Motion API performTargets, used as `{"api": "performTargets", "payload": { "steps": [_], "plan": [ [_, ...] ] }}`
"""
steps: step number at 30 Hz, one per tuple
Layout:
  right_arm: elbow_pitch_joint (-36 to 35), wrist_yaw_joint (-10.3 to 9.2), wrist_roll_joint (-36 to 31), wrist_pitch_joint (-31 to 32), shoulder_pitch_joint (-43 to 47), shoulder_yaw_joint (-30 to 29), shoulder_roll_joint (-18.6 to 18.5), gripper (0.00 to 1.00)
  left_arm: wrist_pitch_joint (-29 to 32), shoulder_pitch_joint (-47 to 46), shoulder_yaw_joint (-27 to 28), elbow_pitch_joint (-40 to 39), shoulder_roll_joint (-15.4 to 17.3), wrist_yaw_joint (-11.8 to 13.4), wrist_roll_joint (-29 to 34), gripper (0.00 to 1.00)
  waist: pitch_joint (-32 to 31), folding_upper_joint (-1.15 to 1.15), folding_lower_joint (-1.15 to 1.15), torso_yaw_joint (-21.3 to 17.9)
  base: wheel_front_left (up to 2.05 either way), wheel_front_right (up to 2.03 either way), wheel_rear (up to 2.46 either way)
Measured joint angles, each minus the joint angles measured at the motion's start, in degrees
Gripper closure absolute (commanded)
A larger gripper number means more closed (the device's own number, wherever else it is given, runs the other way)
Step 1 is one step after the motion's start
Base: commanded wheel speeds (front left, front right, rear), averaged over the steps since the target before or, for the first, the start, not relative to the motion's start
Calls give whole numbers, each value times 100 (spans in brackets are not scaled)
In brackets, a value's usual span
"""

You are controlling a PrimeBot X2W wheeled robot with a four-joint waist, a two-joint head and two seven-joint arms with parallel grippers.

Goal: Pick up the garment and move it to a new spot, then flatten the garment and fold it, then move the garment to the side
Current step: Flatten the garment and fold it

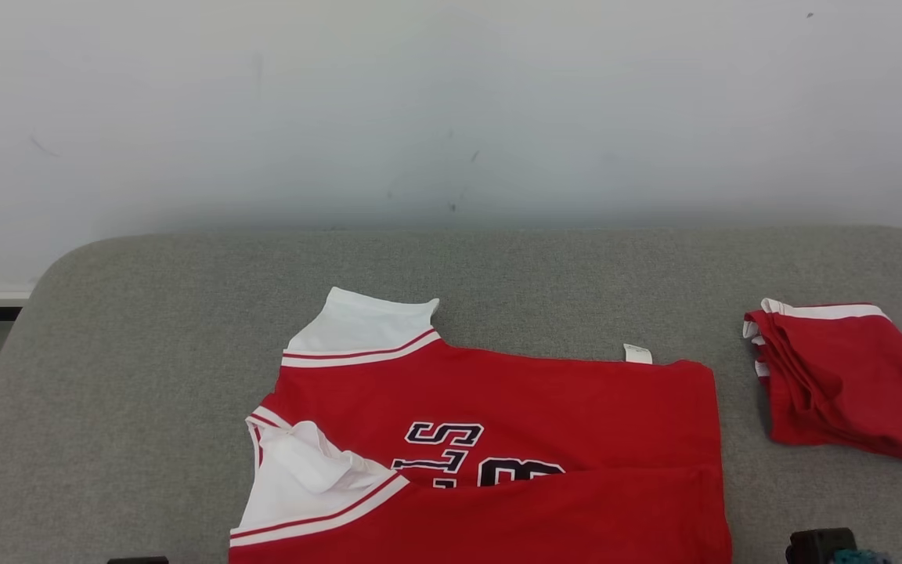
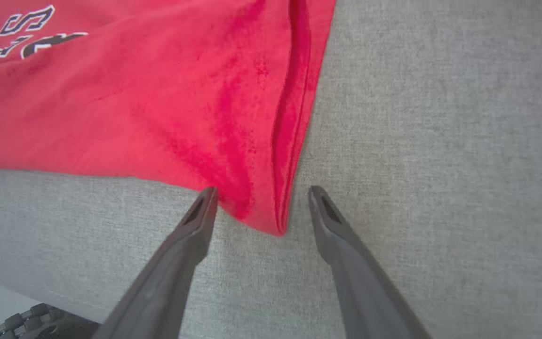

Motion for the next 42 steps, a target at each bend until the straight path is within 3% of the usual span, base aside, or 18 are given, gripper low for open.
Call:
{"api": "performTargets", "payload": {
  "steps": [6, 14, 18, 24, 33, 42],
  "plan": [
    [-472, 296, 514, 76, 21, -221, -29, 0, -2, 156, 134, -389, 200, 43, -165, 0, 6, 0, 0, -4, 0, 0, 0],
    [-1049, 367, 791, 36, 121, -587, -226, 0, -299, 223, 323, -1374, 400, 241, -115, 0, 5, 0, 0, 17, 0, 0, 0],
    [-1135, 174, 510, -89, -20, -703, -360, 0, -520, 141, 478, -1758, 476, 458, 54, 0, 22, 0, 0, 19, 0, 0, 0],
    [-1087, -105, 75, -140, -558, -583, -313, 0, -557, -577, 492, -1873, 523, 501, 353, 0, 119, 0, 0, 7, 0, 0, 0],
    [-1062, -196, -272, -132, -1302, -288, -143, 0, -328, -1919, 536, -1361, 498, 88, 486, 0, 503, 0, 0, -41, 0, 0, 0],
    [-1170, -203, -505, -126, -1752, -89, -34, 0, -70, -2802, 547, -513, 503, -90, 521, 0, 1052, 0, 1, -303, 0, 0, 0]
  ]
}}
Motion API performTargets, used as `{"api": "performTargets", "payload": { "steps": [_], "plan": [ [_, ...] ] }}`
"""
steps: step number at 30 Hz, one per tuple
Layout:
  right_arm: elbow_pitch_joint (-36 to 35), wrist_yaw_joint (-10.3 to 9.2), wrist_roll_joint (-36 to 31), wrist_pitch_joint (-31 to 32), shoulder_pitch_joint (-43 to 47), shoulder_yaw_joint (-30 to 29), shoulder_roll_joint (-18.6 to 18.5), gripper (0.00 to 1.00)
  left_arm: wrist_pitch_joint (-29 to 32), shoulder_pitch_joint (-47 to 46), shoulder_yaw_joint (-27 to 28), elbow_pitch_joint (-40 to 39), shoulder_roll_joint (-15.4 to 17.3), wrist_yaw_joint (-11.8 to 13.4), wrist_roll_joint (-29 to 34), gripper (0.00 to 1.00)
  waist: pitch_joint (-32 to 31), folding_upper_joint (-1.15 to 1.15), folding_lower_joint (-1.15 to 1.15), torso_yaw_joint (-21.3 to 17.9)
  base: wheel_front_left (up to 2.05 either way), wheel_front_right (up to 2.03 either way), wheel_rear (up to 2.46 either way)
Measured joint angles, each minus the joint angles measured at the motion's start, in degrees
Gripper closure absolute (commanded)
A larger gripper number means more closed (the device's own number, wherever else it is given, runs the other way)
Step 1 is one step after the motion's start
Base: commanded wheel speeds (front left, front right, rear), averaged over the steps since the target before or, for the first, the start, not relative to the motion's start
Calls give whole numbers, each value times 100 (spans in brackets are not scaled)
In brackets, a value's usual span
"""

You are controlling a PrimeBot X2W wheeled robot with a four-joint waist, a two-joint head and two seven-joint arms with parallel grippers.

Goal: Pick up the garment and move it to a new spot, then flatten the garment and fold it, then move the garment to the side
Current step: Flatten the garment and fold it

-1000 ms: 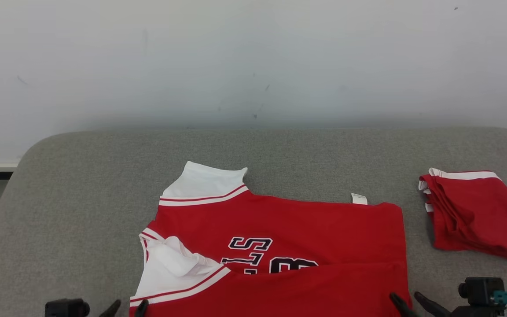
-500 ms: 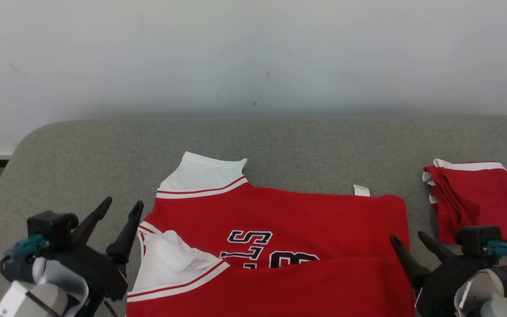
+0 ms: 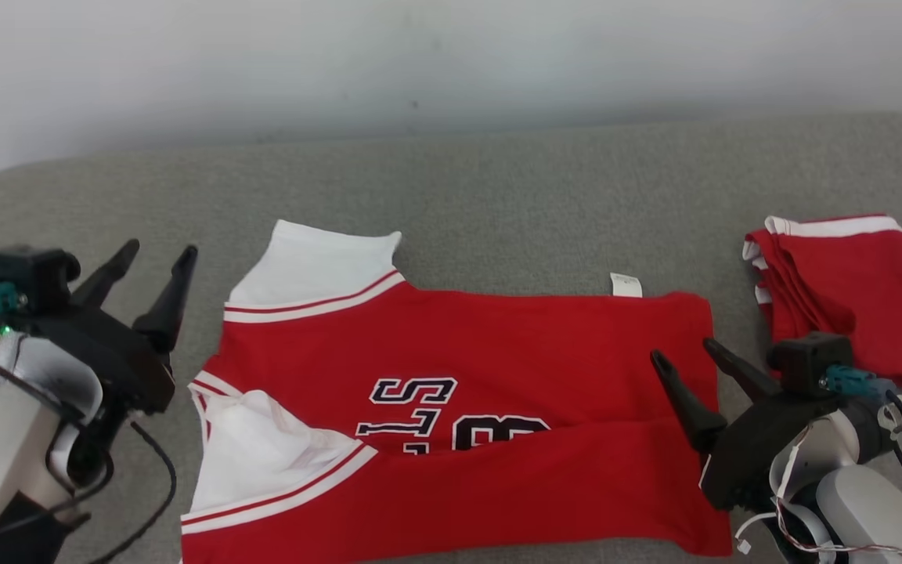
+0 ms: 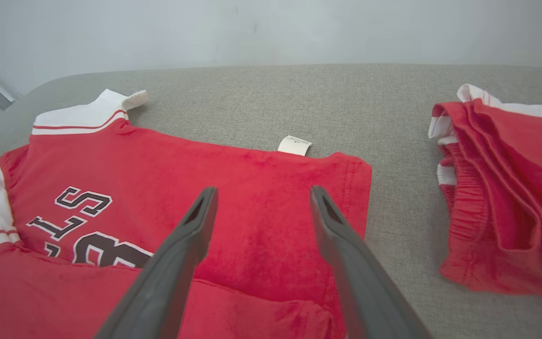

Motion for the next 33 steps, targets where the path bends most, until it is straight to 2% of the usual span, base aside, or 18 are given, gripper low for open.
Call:
{"api": "performTargets", "payload": {
  "steps": [14, 22, 33],
  "plan": [
    [-296, -62, -336, -3, -450, 88, -7, 0, 332, -1305, -135, 1285, -80, -218, 35, 0, 988, 0, 0, -429, 0, 0, 0],
    [-334, -102, -434, -56, -509, 89, -12, 0, 375, -1618, -280, 1889, -260, -229, 30, 0, 1368, 0, 0, -672, 0, 0, 0],
    [-407, -151, -525, -134, -508, 130, 31, 0, 363, -1848, -589, 2295, -151, -230, 27, 0, 1585, 1, -1, -975, 0, 0, 0]
  ]
}}
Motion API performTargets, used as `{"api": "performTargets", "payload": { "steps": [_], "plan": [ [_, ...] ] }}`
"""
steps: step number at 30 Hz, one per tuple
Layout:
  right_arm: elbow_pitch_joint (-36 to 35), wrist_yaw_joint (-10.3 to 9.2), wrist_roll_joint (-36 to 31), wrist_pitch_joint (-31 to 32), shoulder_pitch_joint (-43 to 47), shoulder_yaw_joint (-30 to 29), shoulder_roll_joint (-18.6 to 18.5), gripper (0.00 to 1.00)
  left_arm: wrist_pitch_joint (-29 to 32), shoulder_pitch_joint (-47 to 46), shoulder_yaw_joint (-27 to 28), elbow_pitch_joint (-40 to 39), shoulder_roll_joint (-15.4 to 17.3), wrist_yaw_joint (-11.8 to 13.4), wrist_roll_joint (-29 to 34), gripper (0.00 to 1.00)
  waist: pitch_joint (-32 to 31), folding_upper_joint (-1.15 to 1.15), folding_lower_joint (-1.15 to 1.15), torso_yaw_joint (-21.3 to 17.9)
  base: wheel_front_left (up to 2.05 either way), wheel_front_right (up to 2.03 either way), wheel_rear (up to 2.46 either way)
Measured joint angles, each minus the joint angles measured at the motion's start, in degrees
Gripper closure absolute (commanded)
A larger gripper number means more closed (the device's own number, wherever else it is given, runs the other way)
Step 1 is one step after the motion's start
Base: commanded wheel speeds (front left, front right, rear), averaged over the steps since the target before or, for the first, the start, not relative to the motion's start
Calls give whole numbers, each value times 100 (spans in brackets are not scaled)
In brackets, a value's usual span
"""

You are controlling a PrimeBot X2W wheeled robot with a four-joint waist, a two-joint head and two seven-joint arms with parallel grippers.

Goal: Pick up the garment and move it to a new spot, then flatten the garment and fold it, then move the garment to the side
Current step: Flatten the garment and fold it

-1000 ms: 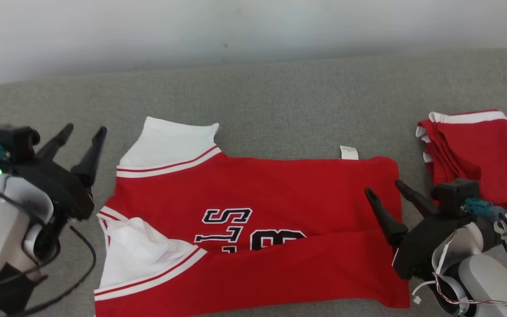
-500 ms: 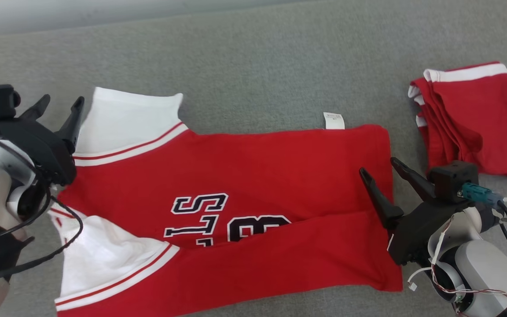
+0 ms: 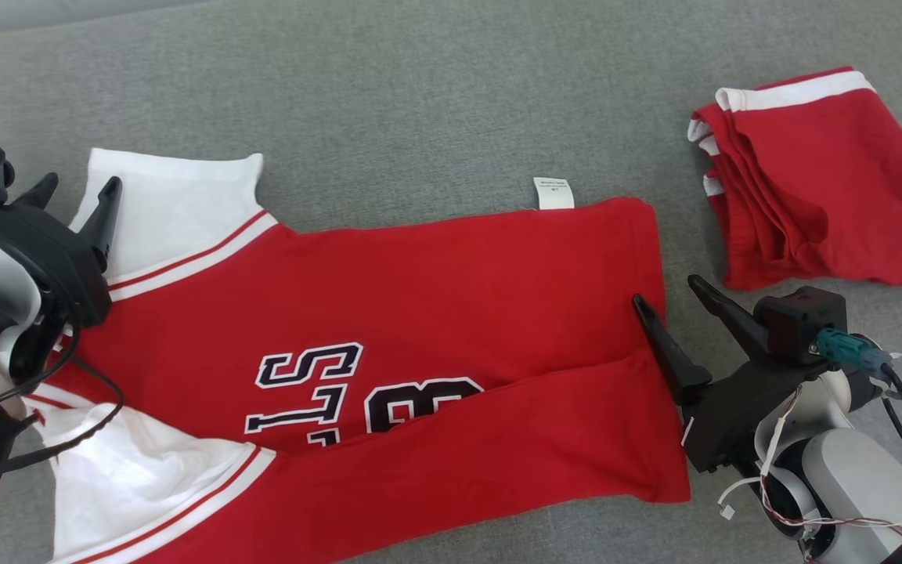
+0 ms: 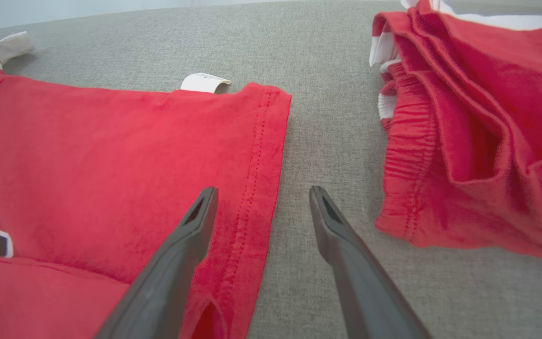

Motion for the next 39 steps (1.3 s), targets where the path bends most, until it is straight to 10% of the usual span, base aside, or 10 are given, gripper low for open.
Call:
{"api": "performTargets", "payload": {
  "steps": [11, 12, 14, 15, 39],
  "plan": [
    [-156, -45, -108, -30, -4, 21, 25, 0, -48, -324, -207, 248, 3, 0, -108, 0, 222, -1, 0, -173, 0, 0, 0],
    [-158, -51, -109, -30, -5, 23, 32, 0, -48, -354, -227, 288, 3, 0, -107, 18, 237, -1, 0, -175, 0, 0, 0],
    [-163, -52, -129, -30, -5, 29, 36, 0, -48, -395, -242, 331, -3, 0, -135, 86, 255, -1, 0, -170, 0, 0, 0],
    [-171, -52, -145, -30, -6, 29, 37, 0, -49, -419, -268, 333, -2, 0, -148, 100, 262, -1, 0, -164, 0, 0, 0],
    [1104, -103, -442, 689, -1525, 279, 431, 0, -402, -558, -866, 291, -79, -43, -513, 100, 279, -1, 0, 152, 0, 0, 0]
  ]
}}
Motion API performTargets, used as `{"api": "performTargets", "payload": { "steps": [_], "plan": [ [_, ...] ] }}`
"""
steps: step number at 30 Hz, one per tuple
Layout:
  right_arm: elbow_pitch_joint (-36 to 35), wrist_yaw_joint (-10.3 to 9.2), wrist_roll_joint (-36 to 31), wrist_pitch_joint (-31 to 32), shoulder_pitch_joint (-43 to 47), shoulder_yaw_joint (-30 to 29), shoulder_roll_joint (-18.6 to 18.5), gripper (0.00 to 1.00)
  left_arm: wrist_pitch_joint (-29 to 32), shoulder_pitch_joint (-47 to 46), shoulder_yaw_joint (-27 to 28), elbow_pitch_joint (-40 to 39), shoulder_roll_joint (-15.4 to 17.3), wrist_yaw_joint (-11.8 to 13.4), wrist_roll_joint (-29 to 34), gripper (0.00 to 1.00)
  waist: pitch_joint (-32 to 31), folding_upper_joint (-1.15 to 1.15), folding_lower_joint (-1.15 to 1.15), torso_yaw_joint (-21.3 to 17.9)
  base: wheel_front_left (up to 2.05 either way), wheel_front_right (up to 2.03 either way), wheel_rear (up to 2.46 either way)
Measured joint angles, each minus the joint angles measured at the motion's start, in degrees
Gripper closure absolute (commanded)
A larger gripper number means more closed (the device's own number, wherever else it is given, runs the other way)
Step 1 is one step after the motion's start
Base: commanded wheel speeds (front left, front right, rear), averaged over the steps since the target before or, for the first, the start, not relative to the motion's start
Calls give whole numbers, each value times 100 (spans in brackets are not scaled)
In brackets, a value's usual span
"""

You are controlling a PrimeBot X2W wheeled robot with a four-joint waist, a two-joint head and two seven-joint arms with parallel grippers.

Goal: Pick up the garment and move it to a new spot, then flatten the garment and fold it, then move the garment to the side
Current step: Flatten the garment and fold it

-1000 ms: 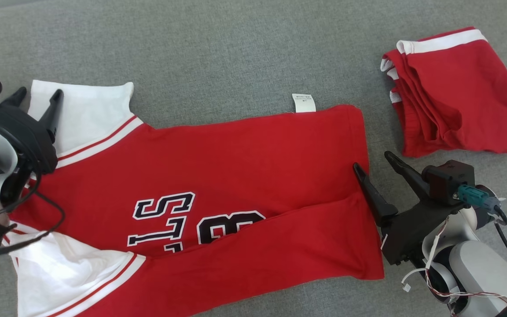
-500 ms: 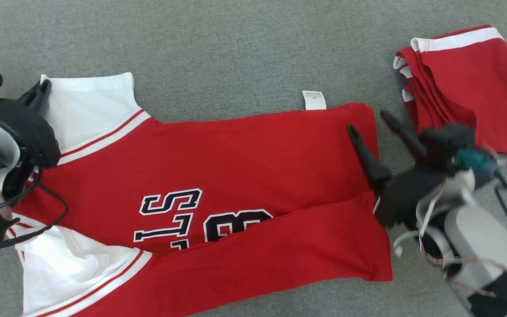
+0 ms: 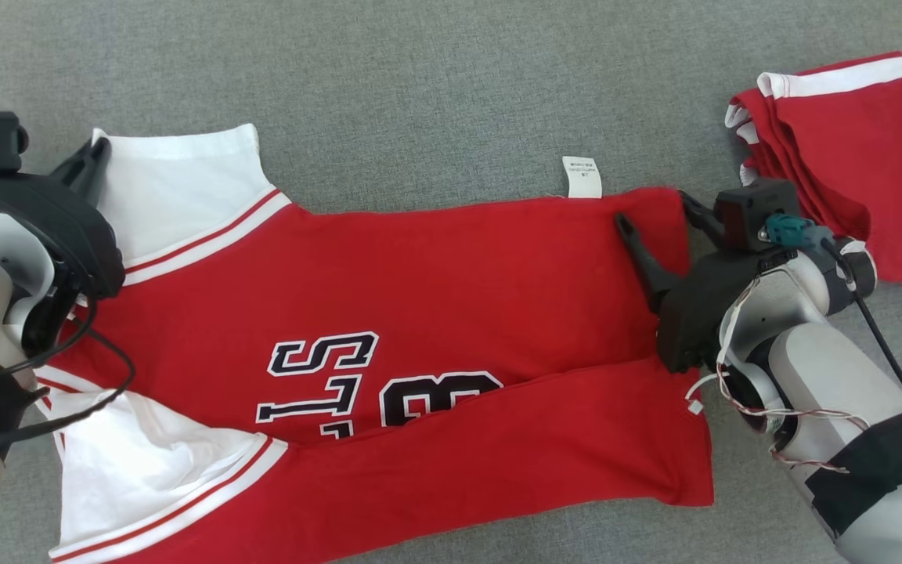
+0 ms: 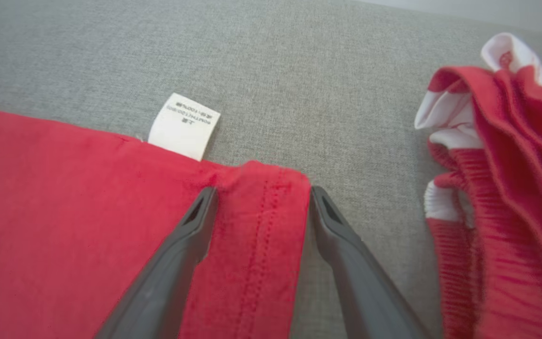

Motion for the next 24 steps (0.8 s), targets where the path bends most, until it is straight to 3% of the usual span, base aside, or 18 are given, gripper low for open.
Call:
{"api": "performTargets", "payload": {
  "steps": [8, 9, 10, 12, 24],
  "plan": [
    [430, -42, -19, 107, -208, -2, 86, 0, -100, -3, -182, -16, 20, 0, -186, 100, -25, 0, 0, 31, 0, 0, 0],
    [469, -43, -19, 129, -241, -2, 103, 17, -103, -3, -216, -20, 21, 0, -198, 100, -26, -1, 0, 34, 0, 0, 0],
    [486, -44, -19, 148, -256, -2, 110, 58, -127, -4, -242, -32, 21, 0, -200, 100, -23, 0, -1, 38, 0, 0, 0],
    [514, -44, -31, 148, -270, 8, 114, 100, -146, -29, -282, -59, 20, -1, -211, 100, -9, -1, 0, 55, 0, 0, 0],
    [975, 89, -59, -60, -612, 14, 147, 100, -454, -95, -436, -171, 79, 0, -547, 100, -116, 0, 0, 184, 0, 0, 0]
  ]
}}
